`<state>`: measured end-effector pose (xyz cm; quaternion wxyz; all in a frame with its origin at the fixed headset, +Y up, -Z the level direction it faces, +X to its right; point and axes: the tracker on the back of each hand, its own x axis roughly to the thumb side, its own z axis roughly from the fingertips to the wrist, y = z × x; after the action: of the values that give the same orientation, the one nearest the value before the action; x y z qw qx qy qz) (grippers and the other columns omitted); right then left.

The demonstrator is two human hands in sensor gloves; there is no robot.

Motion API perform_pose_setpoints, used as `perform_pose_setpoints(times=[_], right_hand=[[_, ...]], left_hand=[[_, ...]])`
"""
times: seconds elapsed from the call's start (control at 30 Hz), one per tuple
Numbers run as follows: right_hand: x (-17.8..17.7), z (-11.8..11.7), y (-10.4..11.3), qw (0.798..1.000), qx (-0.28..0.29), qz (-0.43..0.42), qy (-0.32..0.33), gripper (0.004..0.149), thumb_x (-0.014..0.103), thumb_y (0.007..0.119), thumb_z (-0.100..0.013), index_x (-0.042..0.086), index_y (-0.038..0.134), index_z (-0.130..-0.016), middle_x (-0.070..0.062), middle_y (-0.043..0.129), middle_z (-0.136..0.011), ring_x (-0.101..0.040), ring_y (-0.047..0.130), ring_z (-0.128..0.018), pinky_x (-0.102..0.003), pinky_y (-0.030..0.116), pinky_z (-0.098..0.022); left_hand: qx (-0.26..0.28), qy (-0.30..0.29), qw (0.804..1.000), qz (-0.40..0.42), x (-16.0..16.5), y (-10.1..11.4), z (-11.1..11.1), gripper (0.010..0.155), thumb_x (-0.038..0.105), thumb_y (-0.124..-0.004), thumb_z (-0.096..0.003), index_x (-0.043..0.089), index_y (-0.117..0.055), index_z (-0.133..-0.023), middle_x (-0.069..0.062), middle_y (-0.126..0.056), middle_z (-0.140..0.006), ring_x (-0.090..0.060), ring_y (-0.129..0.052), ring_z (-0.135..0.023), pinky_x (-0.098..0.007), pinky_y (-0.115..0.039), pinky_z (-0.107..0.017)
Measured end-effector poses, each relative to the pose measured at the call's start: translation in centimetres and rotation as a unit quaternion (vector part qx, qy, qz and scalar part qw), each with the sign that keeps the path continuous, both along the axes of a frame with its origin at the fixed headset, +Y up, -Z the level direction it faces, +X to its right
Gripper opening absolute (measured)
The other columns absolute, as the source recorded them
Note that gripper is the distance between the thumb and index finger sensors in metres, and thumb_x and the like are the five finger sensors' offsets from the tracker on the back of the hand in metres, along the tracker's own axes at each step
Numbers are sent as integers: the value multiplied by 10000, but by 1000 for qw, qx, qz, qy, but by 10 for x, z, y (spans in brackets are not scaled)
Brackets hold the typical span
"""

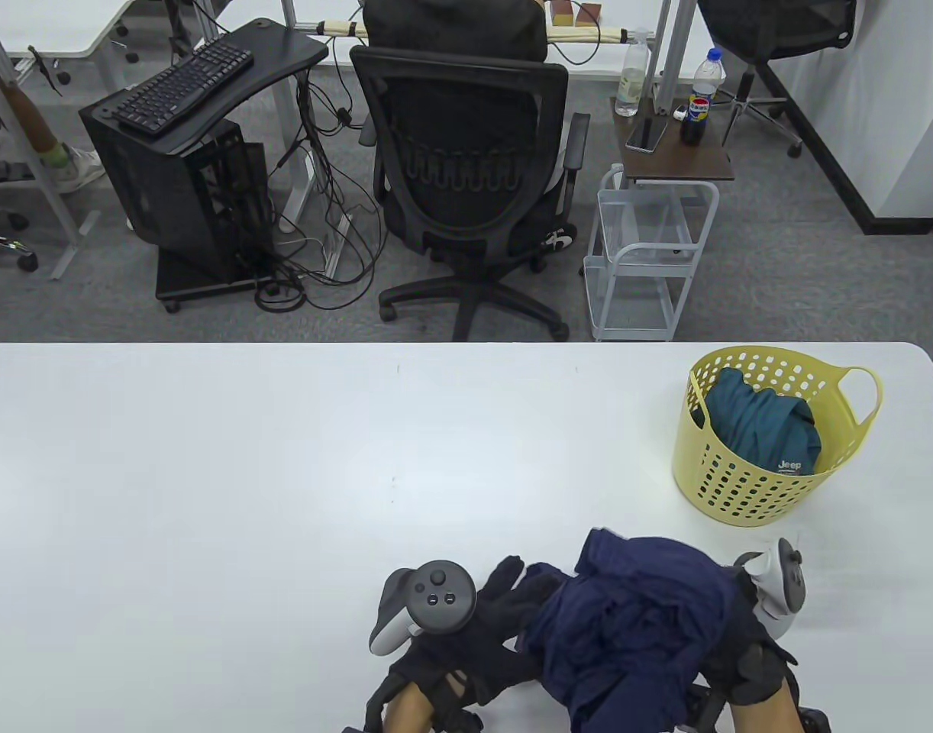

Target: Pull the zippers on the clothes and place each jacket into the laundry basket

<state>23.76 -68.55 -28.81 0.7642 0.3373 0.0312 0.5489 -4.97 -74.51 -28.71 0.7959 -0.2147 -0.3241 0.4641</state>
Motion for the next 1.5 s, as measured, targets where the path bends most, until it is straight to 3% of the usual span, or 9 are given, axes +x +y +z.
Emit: perform_pose_setpoints(times=[0.23, 0.4, 0.57, 0.73, 0.87, 1.0, 1.17, 1.3, 1.5], right_hand=[[36, -4, -11, 985, -42, -36, -163, 826, 473, 1008, -449, 228, 524, -1072, 2, 764, -1025, -237, 946, -779, -513, 729, -662], [41, 2, -7, 961, -17, 12, -275, 804, 432, 1016, -447, 284, 520, -1062, 23, 725, -1051, -259, 898, -831, -535, 699, -675], [32, 8, -4, 924, 47, 126, -358, 822, 423, 997, -441, 332, 469, -1066, 51, 640, -1101, -286, 809, -923, -554, 656, -693], [-14, 9, -3, 917, 100, 288, -258, 875, 447, 933, -467, 299, 352, -1105, 13, 471, -1185, -386, 612, -1045, -621, 562, -721], [-45, 10, -17, 954, 28, 298, 29, 952, 656, 784, -532, 233, 216, -1169, -72, 181, -1268, -489, 208, -1128, -733, 321, -731], [-68, 17, -21, 877, 71, 475, 30, 1245, 679, 928, -422, 270, -51, -1073, -14, -89, -1194, -473, -22, -1086, -718, 197, -743], [-82, 22, -17, 773, 184, 584, -168, 1054, 434, 1016, -387, 305, 236, -1085, 5, 350, -1209, -437, 603, -1058, -576, 617, -732], [-80, 21, -21, 775, 204, 556, -219, 797, 355, 997, -441, 359, 478, -1045, 14, 608, -1130, -413, 834, -913, -527, 761, -634], [-71, 20, -20, 758, 236, 530, -299, 713, 382, 982, -442, 352, 566, -1020, 9, 731, -1038, -355, 955, -757, -449, 852, -533]], left_hand=[[-161, -9, 972, 174, 11, -11, 0, 558, 566, -774, -419, 333, -665, -915, 89, -1042, -673, -252, -919, -868, -664, -584, -661], [-254, -25, 943, 216, 19, -22, 10, 773, 671, -708, -430, 297, -434, -1048, 6, -907, -838, -259, -1076, -597, -571, -809, -523], [-365, -68, 876, 309, 30, -27, 21, 893, 726, -619, -467, 292, -128, -1072, -78, -652, -1072, -291, -1004, -732, -514, -838, -547], [-434, -5, 820, 374, 21, -34, 25, 964, 763, -569, -441, 267, 47, -993, -195, -470, -1088, -317, -924, -840, -490, -807, -614], [-452, 67, 793, 404, -1, -38, 21, 936, 775, -535, -434, 309, 52, -994, -276, -338, -1080, -371, -873, -855, -484, -812, -617], [-476, 89, 772, 412, -8, -42, 23, 915, 767, -508, -435, 305, 36, -1007, -313, -234, -1074, -476, -793, -856, -501, -860, -565], [-465, 102, 791, 386, -7, -43, 22, 909, 748, -495, -442, 257, -5, -1030, -360, -154, -1043, -502, -711, -902, -464, -813, -608], [-388, 128, 865, 292, -16, -38, 12, 899, 723, -525, -455, 225, -90, -1064, -376, -184, -1045, -495, -717, -901, -521, -793, -579], [-332, 142, 908, 211, -29, -35, 2, 865, 704, -560, -458, 236, -195, -1088, -295, -355, -1097, -495, -683, -911, -576, -732, -572]])
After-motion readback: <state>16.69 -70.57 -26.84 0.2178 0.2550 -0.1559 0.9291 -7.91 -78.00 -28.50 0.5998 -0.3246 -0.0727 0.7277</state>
